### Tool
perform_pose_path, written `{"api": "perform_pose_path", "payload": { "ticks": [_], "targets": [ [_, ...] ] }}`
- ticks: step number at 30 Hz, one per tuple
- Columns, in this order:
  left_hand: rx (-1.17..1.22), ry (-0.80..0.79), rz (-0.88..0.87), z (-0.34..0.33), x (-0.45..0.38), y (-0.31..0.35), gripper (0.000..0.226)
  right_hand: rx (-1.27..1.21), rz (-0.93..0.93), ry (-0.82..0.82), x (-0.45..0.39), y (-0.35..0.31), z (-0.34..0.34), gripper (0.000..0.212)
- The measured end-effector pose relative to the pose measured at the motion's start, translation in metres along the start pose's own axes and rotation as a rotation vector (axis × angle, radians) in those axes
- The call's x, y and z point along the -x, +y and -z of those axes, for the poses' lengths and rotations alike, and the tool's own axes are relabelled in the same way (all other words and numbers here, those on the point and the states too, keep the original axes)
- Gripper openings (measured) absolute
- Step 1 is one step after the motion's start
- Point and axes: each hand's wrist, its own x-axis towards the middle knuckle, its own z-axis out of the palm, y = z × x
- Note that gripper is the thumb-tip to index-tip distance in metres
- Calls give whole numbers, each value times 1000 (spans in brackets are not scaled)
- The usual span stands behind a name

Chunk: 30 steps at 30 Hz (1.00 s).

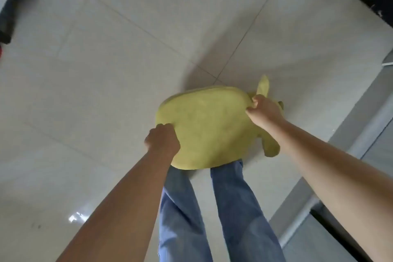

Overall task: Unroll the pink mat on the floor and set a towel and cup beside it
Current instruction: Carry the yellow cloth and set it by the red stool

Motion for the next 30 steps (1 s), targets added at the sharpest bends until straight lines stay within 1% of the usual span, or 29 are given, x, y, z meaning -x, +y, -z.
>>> {"api": "perform_pose_path", "payload": {
  "ticks": [1, 2, 4, 5, 7, 8, 9, 10, 12, 13, 14, 16, 19, 21, 24, 26, 30],
  "targets": [
    [-9, -16, 39, -9, -7, 7, 36, -9, -15, 39, -10, 3, -1, 48],
    [-15, 1, 69, -15, -14, 9, 39, -43, -46, 109, -19, 8, -2, 49],
    [-65, 21, 121, -31, -29, 11, 42, -96, -138, 194, -42, 16, -8, 60],
    [-96, 22, 154, -36, -36, 9, 43, -112, -166, 209, -52, 18, -11, 68],
    [-200, 20, 182, -49, -48, 3, 41, -239, -198, 211, -69, 23, -17, 81],
    [-238, 25, 185, -52, -50, 2, 39, -320, -212, 205, -74, 25, -18, 82],
    [-256, 18, 196, -56, -53, 1, 36, -380, -224, 192, -81, 25, -20, 79],
    [-254, 11, 199, -59, -54, 0, 35, -399, -233, 192, -86, 25, -21, 70],
    [-254, 2, 195, -60, -55, 2, 34, -276, -201, 221, -92, 27, -22, 44],
    [-250, 12, 194, -59, -56, 3, 35, -169, -159, 222, -91, 29, -20, 36],
    [-237, 19, 195, -59, -58, 3, 35, -60, -102, 211, -89, 31, -19, 35],
    [-213, 34, 189, -55, -59, 6, 35, 89, -1, 200, -83, 32, -18, 40],
    [-191, 22, 124, -52, -54, 11, 33, 167, 79, 233, -69, 32, -19, 46],
    [-139, 10, 118, -51, -50, 12, 35, 150, 51, 253, -60, 29, -20, 45],
    [-105, 24, 116, -48, -46, 9, 41, 178, -2, 236, -52, 26, -19, 41],
    [-122, 37, 99, -47, -45, -1, 42, 214, -16, 221, -48, 25, -19, 40],
    [-199, 36, 49, -52, -49, -23, 37, 245, -67, 223, -43, 26, -23, 40]
  ]
}}
